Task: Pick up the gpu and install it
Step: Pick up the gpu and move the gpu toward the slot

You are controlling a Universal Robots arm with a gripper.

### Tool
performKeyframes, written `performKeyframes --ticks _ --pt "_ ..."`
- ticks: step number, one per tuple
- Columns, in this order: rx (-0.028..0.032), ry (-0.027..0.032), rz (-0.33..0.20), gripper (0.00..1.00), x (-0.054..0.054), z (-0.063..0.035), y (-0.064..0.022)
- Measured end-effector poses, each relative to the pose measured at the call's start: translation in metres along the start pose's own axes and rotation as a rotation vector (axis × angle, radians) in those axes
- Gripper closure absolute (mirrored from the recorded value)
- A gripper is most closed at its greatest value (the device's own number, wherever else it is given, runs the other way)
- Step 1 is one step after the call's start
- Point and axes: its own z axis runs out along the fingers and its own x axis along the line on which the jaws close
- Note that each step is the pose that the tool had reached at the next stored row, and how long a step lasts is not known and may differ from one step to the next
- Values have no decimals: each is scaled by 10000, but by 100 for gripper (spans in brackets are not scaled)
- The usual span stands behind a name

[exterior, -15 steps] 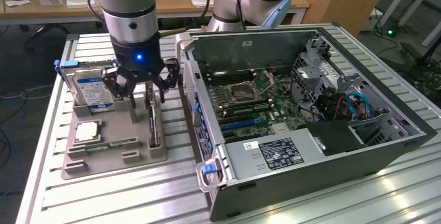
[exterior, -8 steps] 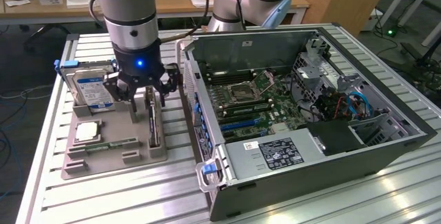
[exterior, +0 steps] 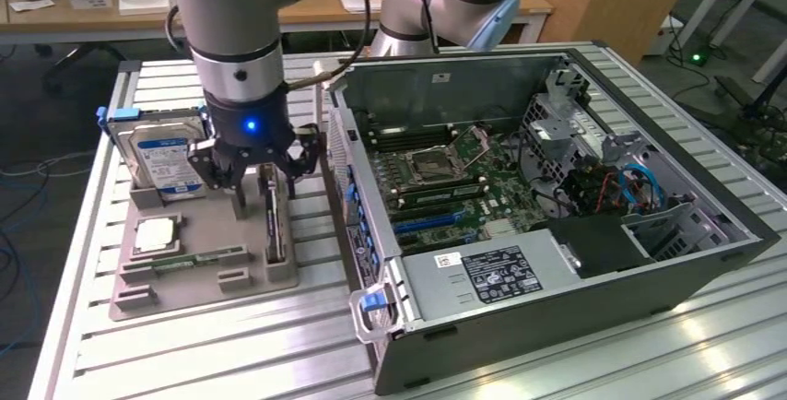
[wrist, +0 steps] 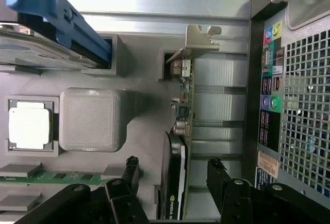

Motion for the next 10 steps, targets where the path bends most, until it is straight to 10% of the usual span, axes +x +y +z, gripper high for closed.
performKeyframes --ticks 10 --pt "2 -6 129 35 3 182 -5"
